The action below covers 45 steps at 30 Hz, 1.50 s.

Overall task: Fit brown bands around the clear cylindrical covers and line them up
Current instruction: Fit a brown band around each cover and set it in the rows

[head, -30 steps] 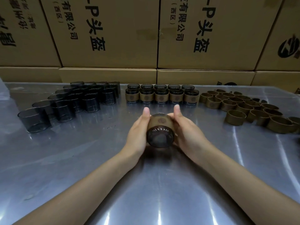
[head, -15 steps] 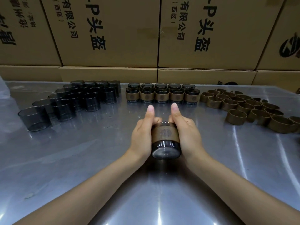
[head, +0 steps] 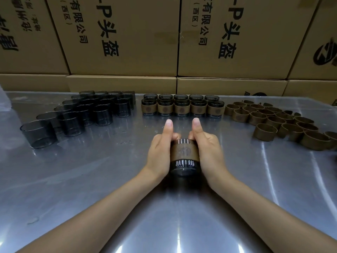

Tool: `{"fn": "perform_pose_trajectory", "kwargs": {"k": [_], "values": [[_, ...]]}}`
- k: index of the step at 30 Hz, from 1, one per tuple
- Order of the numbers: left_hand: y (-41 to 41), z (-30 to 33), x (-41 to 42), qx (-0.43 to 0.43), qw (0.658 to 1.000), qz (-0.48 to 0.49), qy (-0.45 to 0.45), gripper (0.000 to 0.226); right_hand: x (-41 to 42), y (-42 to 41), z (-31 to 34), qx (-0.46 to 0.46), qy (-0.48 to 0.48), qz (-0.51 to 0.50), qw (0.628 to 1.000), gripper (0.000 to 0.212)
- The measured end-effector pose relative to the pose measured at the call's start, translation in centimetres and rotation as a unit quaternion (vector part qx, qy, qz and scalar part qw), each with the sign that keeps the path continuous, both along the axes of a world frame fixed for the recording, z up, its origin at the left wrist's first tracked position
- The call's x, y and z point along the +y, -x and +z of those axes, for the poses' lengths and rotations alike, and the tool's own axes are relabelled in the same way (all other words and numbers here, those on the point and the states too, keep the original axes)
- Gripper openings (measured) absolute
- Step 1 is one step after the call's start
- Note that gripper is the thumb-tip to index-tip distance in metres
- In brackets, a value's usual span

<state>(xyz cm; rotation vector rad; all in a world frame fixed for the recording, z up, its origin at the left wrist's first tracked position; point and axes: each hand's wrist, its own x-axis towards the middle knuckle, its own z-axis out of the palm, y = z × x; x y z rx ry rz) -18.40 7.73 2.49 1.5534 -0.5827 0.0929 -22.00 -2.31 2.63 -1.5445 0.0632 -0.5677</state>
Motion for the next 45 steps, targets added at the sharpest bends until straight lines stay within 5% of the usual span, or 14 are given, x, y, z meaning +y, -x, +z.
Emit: {"fn": "perform_pose_trajectory", "kwargs": {"k": [4, 8, 12, 17, 23, 30, 45], "values": [[-1.0, -0.5, 0.3, -0.059, 0.998, -0.014, -0.027, 0.054, -1.5, -0.4, -0.8, -0.061, 0.168, -0.019, 0.984, 0.064], [-3.0, -1.2, 1.2, -0.234, 0.966, 0.034, -0.107, 0.043, -3.1, -0.5, -1.3, -0.082, 0.361, -0.06, 0.927, 0.042], [-4.0, -1.8, 1.8, -0.245, 0.949, 0.025, -0.197, 0.046, -4.2, -0.7, -1.8, -0.046, 0.443, -0.072, 0.892, 0.032], [-4.5, -2.4, 1.8, -0.122, 0.959, -0.036, -0.254, 0.02, -4.7, -1.3, -2.1, 0.018, 0.42, -0.059, 0.905, 0.028], [-5.8, -2.3, 2.1, -0.078, 0.977, 0.013, -0.198, 0.033, -4.7, -1.6, -2.3, 0.07, 0.384, 0.004, 0.921, 0.076], [-11.8, -2.1, 2.8, 0.021, 0.978, 0.149, -0.141, 0.082, -4.8, -1.8, -2.3, 0.095, 0.398, -0.005, 0.912, 0.064], [-18.8, -2.0, 2.3, 0.018, 0.955, 0.24, -0.173, 0.069, -5.0, -2.3, -2.6, 0.105, 0.389, -0.01, 0.915, 0.053]]}}
